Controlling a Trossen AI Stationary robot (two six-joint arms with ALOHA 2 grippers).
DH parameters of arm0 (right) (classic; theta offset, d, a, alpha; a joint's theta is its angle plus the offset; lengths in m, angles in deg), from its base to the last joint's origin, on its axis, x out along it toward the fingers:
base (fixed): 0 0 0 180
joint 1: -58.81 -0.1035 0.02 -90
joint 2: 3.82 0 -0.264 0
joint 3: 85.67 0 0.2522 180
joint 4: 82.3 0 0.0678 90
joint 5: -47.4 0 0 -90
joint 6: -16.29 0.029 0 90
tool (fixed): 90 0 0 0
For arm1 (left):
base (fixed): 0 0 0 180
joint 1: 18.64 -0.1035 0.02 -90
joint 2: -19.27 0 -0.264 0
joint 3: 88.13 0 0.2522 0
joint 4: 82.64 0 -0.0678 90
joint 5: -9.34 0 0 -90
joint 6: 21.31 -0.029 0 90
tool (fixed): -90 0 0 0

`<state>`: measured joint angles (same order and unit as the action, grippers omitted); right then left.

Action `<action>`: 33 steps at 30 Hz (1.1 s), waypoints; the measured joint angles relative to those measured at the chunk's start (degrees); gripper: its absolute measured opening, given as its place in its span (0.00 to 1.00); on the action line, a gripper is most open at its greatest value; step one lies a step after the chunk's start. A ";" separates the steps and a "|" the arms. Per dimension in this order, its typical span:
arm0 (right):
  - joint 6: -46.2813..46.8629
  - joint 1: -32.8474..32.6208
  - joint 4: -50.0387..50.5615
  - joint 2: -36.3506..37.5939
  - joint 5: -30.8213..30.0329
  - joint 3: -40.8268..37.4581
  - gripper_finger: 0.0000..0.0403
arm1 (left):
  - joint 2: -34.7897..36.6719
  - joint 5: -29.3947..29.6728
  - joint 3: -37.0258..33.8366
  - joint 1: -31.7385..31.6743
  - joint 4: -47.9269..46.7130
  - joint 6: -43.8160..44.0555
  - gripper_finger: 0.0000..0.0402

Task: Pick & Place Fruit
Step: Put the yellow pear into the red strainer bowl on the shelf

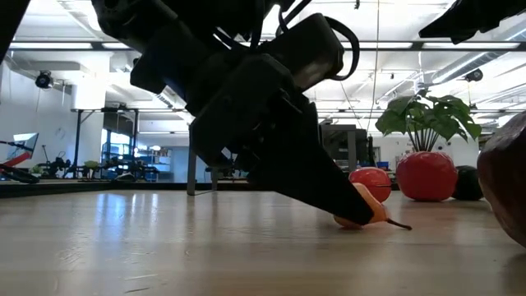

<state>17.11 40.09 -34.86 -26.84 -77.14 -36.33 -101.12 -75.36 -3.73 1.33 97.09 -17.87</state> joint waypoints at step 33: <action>0.02 0.02 0.11 -0.07 0.00 0.00 0.03 | 35.42 27.69 0.44 -10.31 -14.58 -19.09 0.32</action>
<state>17.13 40.11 -34.76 -26.91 -77.14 -36.33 -65.70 -47.67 -3.30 -8.98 82.51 -36.96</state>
